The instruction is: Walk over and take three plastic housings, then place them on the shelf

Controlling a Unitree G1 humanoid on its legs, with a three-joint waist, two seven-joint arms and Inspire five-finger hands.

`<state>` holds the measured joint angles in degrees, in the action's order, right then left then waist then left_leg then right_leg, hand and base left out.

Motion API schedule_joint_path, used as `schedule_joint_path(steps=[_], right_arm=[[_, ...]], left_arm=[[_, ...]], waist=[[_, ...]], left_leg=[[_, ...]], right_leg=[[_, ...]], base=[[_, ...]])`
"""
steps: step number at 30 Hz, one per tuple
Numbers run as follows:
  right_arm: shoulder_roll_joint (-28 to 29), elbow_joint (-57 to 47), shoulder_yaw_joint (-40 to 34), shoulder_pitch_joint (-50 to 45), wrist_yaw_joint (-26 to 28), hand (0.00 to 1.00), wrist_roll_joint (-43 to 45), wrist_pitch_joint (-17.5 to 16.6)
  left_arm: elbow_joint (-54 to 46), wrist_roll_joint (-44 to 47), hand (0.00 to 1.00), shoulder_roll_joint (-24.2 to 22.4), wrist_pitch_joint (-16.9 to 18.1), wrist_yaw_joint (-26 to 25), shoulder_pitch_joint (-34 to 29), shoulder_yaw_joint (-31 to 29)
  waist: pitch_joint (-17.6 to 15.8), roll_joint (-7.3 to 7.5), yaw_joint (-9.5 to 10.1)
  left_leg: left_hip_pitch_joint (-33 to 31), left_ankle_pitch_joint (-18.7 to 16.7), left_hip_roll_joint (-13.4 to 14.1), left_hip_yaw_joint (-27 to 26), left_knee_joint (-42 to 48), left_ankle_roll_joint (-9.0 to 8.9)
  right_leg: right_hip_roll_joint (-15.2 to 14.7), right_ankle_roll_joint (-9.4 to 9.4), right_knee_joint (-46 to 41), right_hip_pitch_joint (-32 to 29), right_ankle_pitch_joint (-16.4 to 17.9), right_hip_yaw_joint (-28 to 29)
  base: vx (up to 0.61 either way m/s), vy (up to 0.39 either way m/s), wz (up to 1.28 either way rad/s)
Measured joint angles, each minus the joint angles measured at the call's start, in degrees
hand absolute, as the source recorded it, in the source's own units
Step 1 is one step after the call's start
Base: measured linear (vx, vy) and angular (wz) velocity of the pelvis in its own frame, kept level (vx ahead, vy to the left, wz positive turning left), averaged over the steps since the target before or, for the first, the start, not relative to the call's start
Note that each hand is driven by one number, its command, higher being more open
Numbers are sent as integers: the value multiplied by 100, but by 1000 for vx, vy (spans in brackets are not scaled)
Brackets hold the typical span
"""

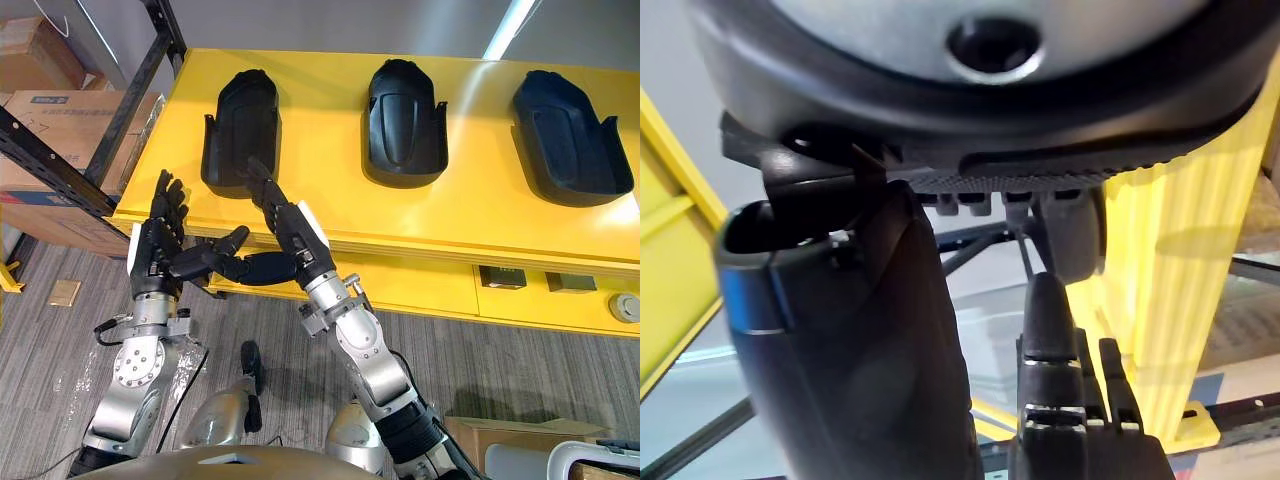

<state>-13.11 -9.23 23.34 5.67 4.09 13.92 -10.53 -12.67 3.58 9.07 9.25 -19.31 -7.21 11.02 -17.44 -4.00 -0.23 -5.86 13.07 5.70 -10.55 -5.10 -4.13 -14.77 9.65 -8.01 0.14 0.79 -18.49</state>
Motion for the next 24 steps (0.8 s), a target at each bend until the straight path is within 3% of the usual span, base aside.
schedule_joint_path(steps=[5, 9, 15, 24], right_arm=[[-24, -18, -394, 5, -182, 100, -3, -54], [-84, -255, -1110, 2, -225, 100, -14, -383], [-435, -792, -1712, -22, -34, 100, 48, -676], [-514, -789, -1791, -110, 185, 100, 107, -653]], left_arm=[[234, -438, 100, 193, -70, -138, 220, -13], [321, -882, 100, 480, -79, -352, 492, -367], [702, -1120, 100, 747, -486, -561, 946, -809], [1140, -1139, 100, 763, -1070, -772, 1273, -1080]], waist=[[0, 0, -48], [0, -4, -153], [-53, -117, -362], [-116, -270, -471]], left_leg=[[21, -16, 3, -50, 0, -14], [12, -42, 4, -218, 0, -25], [-16, -64, 8, -366, 2, -51], [-80, -48, 4, -472, 18, -34]], right_leg=[[-8, 1, -26, -33, 1, 71], [-34, 4, -108, -209, 2, 270], [-47, 5, -208, -429, 2, 484], [-71, 9, -414, -676, 40, 629]], base=[[-11, -24, -7], [-7, -22, -20], [7, -26, -16], [5, -23, -5]])
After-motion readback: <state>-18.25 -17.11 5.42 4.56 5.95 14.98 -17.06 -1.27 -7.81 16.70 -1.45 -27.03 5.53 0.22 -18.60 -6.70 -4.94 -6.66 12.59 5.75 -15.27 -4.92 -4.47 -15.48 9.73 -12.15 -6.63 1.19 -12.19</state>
